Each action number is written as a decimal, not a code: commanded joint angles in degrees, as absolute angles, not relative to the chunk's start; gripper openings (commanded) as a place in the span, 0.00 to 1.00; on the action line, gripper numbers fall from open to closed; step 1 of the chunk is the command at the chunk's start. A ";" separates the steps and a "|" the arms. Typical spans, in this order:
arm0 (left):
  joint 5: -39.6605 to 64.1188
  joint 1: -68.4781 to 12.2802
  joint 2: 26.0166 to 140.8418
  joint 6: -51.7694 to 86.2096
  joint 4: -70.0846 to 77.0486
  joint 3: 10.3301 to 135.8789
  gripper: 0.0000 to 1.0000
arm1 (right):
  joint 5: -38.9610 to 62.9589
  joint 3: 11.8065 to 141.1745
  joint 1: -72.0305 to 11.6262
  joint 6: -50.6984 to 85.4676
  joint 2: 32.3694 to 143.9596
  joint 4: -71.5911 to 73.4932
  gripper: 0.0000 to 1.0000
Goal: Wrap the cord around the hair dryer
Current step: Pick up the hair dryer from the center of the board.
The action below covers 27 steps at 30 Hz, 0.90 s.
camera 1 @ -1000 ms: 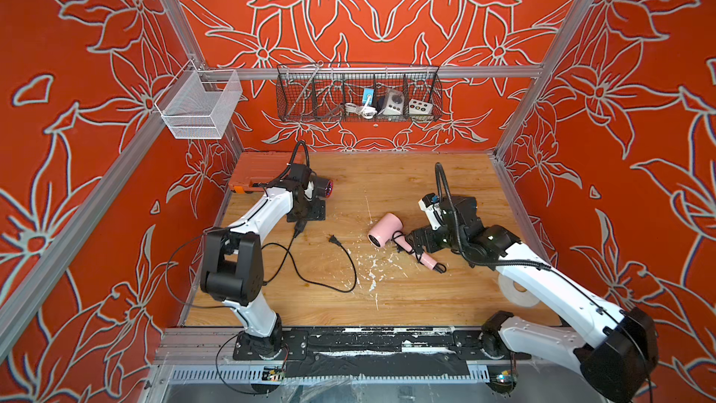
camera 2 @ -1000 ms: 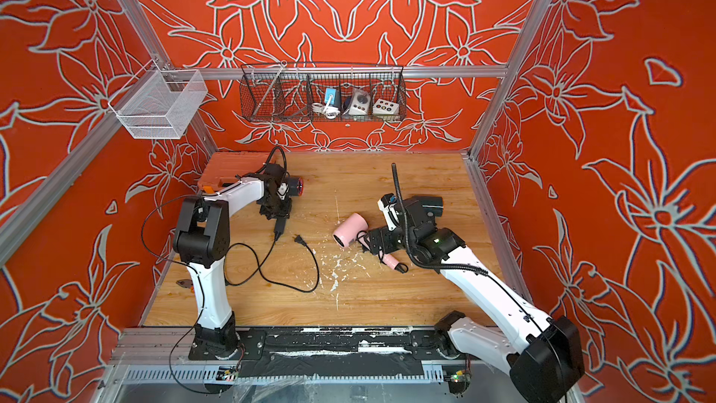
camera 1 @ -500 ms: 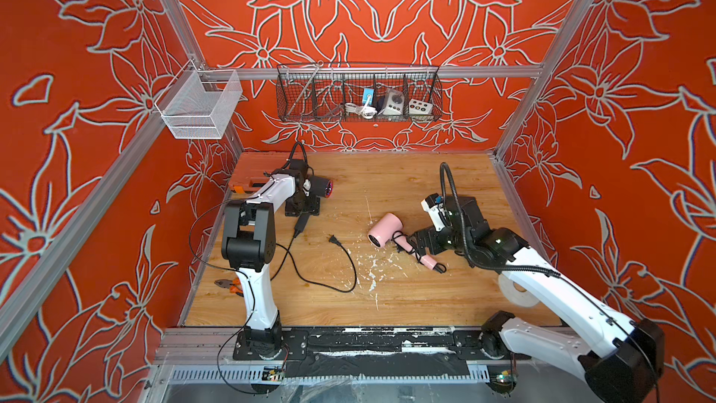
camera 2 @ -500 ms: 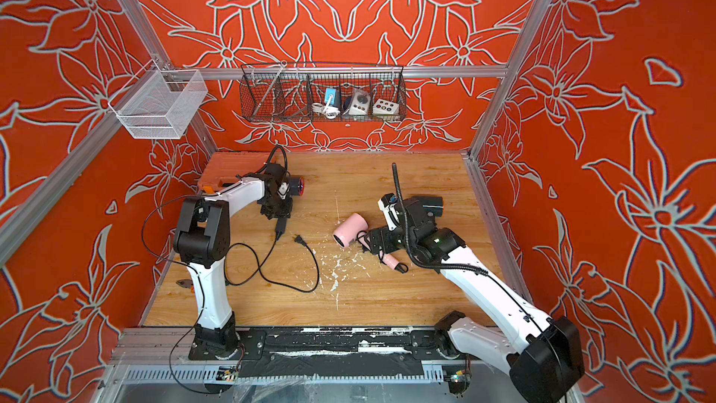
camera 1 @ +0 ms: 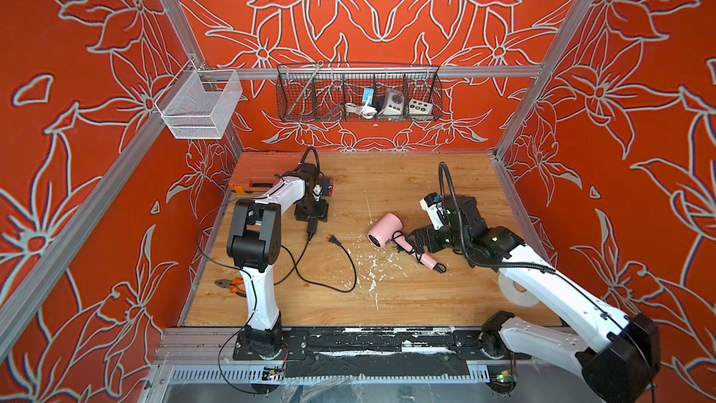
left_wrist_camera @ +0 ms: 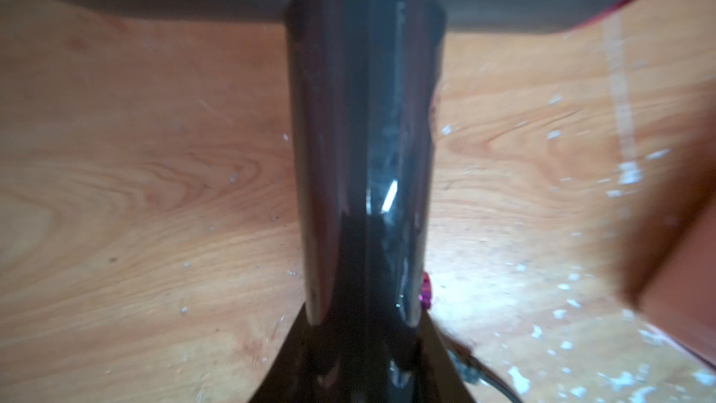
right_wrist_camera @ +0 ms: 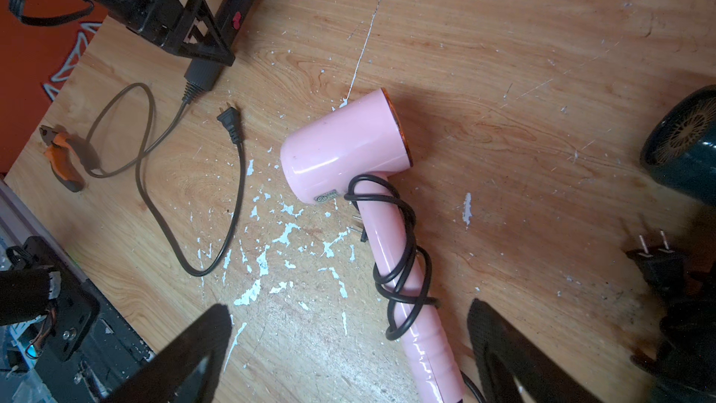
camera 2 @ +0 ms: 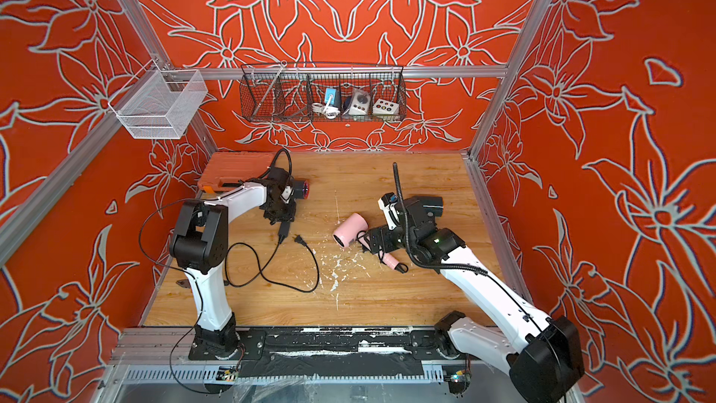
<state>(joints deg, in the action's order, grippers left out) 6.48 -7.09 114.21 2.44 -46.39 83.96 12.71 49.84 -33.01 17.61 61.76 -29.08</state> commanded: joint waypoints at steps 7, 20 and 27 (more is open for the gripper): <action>0.26 -6.94 117.11 3.45 -44.26 85.45 0.64 | 13.16 48.35 -32.37 19.16 60.10 -28.04 0.99; 3.86 -7.80 119.33 3.78 -41.38 84.03 0.00 | 13.70 49.38 -32.04 18.81 60.49 -28.13 0.99; 3.65 -9.88 113.65 3.42 -38.00 80.71 0.00 | 13.70 48.12 -31.82 18.63 60.48 -26.95 0.99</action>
